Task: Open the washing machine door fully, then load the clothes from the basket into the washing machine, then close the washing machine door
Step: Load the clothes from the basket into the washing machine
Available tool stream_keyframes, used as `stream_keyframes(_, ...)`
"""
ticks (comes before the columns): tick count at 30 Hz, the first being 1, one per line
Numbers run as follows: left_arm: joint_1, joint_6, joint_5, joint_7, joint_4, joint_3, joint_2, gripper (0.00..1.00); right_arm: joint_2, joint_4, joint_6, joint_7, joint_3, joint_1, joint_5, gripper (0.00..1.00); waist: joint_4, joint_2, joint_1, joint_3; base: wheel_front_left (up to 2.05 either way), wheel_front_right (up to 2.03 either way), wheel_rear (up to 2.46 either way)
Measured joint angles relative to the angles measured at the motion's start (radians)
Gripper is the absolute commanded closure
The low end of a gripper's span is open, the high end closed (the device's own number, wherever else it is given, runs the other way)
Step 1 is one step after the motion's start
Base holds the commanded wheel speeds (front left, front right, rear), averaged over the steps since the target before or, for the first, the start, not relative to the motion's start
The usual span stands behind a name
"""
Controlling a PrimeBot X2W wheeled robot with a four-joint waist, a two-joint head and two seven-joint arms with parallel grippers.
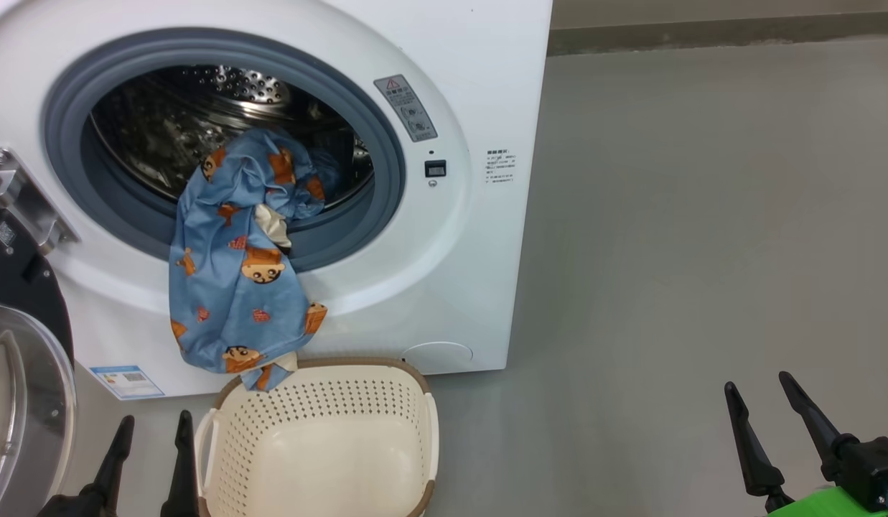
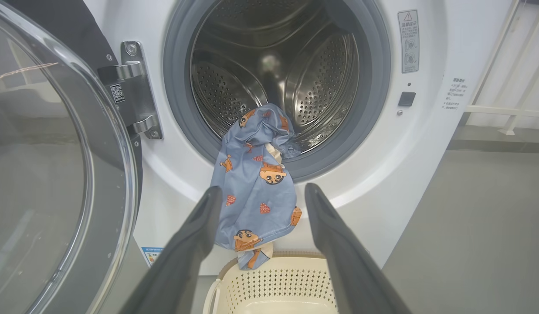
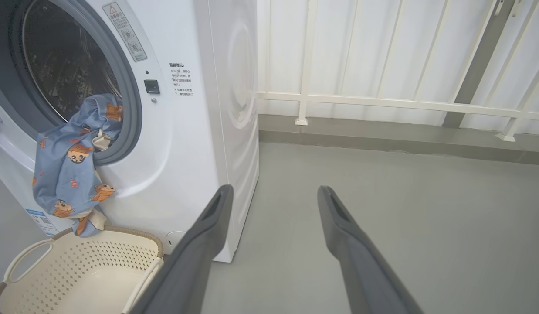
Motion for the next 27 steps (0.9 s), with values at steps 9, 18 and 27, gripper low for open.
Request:
stream_keyframes(9, -0.002, -0.001, 0.0, 0.0, 0.007, 0.002, -0.005, 0.0, 0.008, -0.007, 0.0, 0.0, 0.0, -0.001, 0.0, 0.0, -0.002, 0.0, 0.0, 0.033, 0.0, 0.0, 0.0)
stream_keyframes(18, -0.127, -0.001, 0.001, 0.0, 0.164, -0.02, -0.001, 0.0, 0.033, -0.013, 0.0, 0.0, 0.021, -0.092, 0.0, 0.0, -0.01, 0.0, 0.0, 0.139, 0.0, 0.0, 0.0)
stream_keyframes(27, -0.415, -0.003, -0.007, 0.0, 0.355, -0.046, 0.035, 0.0, 0.057, -0.02, 0.0, 0.0, 0.05, -0.252, -0.002, 0.0, -0.02, 0.0, 0.0001, 0.307, 0.0, 0.0, 0.0)
